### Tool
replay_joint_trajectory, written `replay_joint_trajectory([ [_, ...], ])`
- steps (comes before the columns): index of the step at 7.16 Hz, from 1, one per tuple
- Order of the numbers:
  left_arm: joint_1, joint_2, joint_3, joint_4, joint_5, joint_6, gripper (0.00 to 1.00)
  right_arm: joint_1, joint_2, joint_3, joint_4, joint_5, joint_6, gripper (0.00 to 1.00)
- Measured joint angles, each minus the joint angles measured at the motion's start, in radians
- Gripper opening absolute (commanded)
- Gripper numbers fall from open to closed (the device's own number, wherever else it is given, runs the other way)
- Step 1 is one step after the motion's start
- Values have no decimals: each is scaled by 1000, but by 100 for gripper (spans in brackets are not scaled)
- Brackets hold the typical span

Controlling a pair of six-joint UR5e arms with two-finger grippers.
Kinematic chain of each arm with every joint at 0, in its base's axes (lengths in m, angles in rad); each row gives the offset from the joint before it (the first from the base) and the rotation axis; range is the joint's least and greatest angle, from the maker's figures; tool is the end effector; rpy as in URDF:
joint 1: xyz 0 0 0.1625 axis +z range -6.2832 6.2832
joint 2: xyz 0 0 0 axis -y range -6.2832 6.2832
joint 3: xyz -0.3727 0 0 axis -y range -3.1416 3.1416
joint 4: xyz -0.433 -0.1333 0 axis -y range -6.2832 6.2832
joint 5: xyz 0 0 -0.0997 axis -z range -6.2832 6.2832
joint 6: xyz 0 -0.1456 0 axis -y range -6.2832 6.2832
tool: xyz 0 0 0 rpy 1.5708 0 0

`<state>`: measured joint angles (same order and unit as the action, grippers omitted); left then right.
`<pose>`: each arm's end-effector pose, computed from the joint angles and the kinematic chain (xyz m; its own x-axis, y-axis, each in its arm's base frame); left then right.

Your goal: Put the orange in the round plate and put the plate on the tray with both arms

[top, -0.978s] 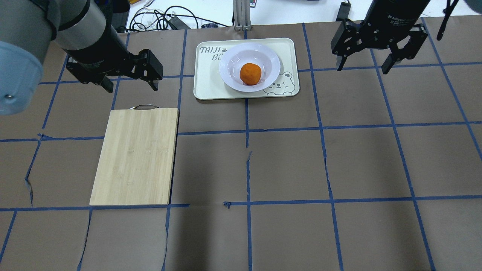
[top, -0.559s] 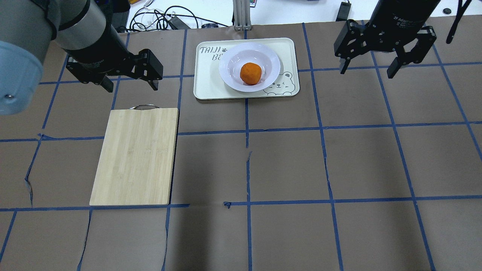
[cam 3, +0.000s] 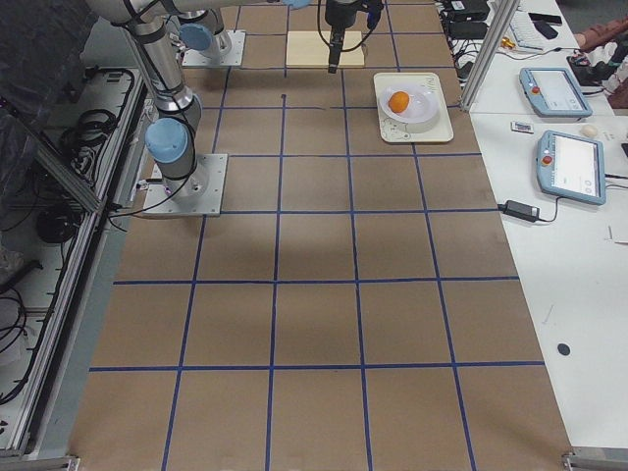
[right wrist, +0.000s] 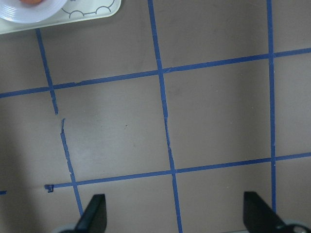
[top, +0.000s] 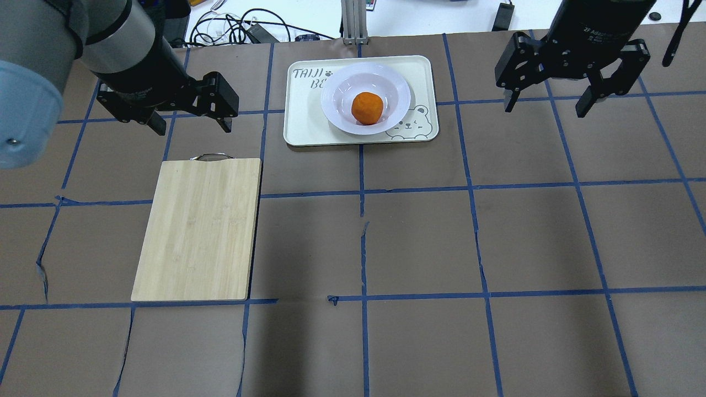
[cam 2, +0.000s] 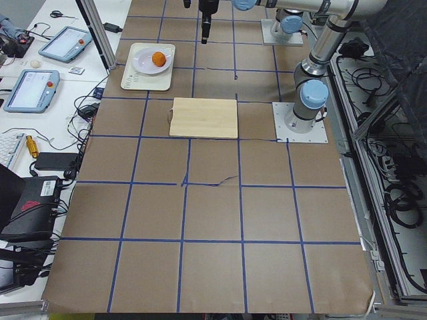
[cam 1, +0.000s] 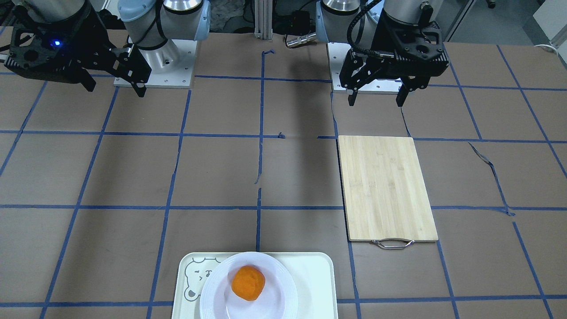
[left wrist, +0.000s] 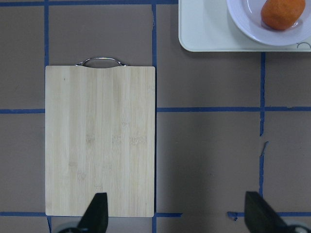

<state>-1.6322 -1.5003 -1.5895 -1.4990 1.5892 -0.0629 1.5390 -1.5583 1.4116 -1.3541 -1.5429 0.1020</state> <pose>-0.1625 -0.5141 0.4245 -0.9999 -0.0033 -0.0105 -0.0020 0.9923 -0.1242 0.1207 -0.5264 0.4463 -0.9906 0.1351 -0.0206 0.1333 0.9884 0.0724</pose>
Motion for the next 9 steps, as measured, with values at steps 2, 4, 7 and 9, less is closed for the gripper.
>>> replay_joint_trajectory([
  [2,0,0,-1,-1,0,0,100,2,-2,9,-3,-1,33,100],
  [4,0,0,-1,-1,0,1,100,3,-11,33,-13,1,94,100],
  [7,0,0,-1,-1,0,0,100,3,-35,68,-46,-2,66,100],
  [9,0,0,-1,-1,0,0,100,12,-42,79,-56,-17,35,100],
])
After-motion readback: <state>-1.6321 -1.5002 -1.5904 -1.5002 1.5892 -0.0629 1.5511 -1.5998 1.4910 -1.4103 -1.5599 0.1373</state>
